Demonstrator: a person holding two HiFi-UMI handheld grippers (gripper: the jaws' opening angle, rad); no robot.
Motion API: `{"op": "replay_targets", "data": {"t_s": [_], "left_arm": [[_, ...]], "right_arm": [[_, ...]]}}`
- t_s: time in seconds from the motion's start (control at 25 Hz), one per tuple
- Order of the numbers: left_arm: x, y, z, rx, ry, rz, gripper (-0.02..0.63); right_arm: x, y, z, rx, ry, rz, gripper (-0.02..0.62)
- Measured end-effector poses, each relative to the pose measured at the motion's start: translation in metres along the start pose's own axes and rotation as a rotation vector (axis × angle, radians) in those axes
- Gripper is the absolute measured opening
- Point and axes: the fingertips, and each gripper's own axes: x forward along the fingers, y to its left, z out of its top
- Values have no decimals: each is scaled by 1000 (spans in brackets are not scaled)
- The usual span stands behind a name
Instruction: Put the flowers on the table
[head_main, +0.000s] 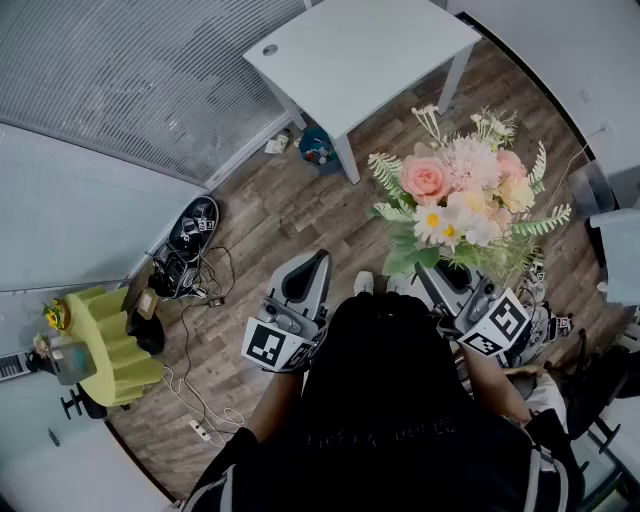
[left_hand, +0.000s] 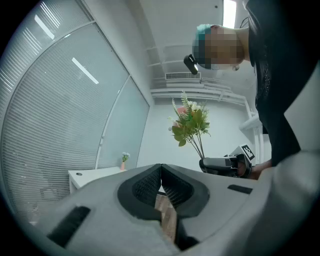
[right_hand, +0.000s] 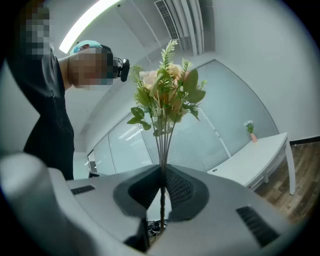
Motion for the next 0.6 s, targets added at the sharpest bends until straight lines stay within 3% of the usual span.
{"op": "replay_targets", "data": {"t_s": [0.6], "left_arm": [[8,-16,3,19,11,5,18]], "right_arm": [[-11,-14,0,-6,-11,-31,44]]}}
